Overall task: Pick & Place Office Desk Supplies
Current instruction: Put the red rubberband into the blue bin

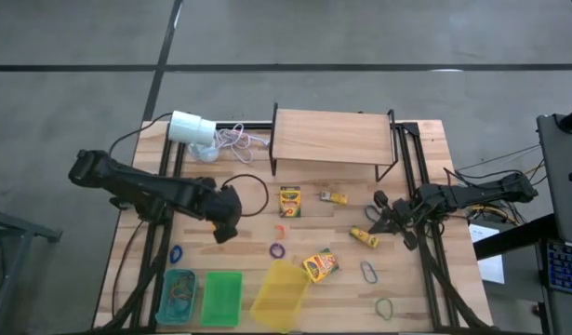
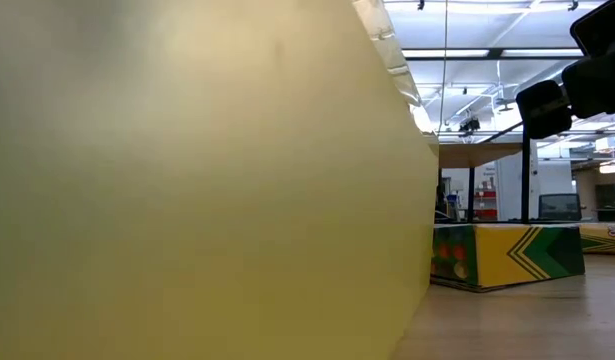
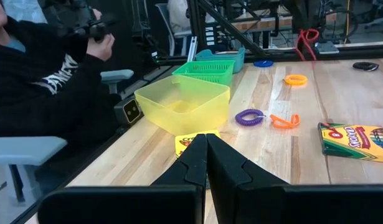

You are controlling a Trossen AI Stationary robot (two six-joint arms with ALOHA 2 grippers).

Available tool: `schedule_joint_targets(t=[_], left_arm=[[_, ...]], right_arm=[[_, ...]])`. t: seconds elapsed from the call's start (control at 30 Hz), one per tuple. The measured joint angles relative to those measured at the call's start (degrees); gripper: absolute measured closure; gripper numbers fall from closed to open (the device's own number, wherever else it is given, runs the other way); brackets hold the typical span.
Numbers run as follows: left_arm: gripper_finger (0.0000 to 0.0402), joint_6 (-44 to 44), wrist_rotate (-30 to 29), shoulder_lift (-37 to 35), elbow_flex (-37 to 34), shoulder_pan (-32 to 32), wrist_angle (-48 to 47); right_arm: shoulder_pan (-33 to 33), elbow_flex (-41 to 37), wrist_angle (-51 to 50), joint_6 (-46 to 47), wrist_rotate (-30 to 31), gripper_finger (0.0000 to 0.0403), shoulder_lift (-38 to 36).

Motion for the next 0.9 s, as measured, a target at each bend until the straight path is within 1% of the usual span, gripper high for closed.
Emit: schedule_joint_targets(t=[0.17,0.4,0.53,0.6,0.7,0.9], left_arm=[[0.04,-12.29,0.89,0.0,2.54,-1.1,-7.73],[0.04,-30.25,8.38,-0.02,6.22,-4.14,-16.28],[0.04,-38.61,15.06,-0.06,7.43,-5.99,-18.82],[0.04,-41.53,19.26,-0.07,7.44,-7.13,-18.82],[0.04,-48.28,25.73,-0.07,7.31,-9.73,-19.1],[0.04,-60.48,36.36,-0.07,7.29,-14.26,-18.58]], right_arm=[[0.01,-0.01,0.0,0.0,-0.02,0.0394,-0.01],[-0.01,-0.01,0.0,-0.01,0.0,0.0394,0.0],[-0.01,-0.01,0.01,0.0,-0.01,0.0394,0.0],[0.01,-0.01,0.0,0.0,0.0,0.0394,-0.01],[0.0,0.0,0.0,0.0,0.0,0.0394,-0.01],[-0.01,-0.01,0.0,0.0,0.0,0.0394,0.0]])
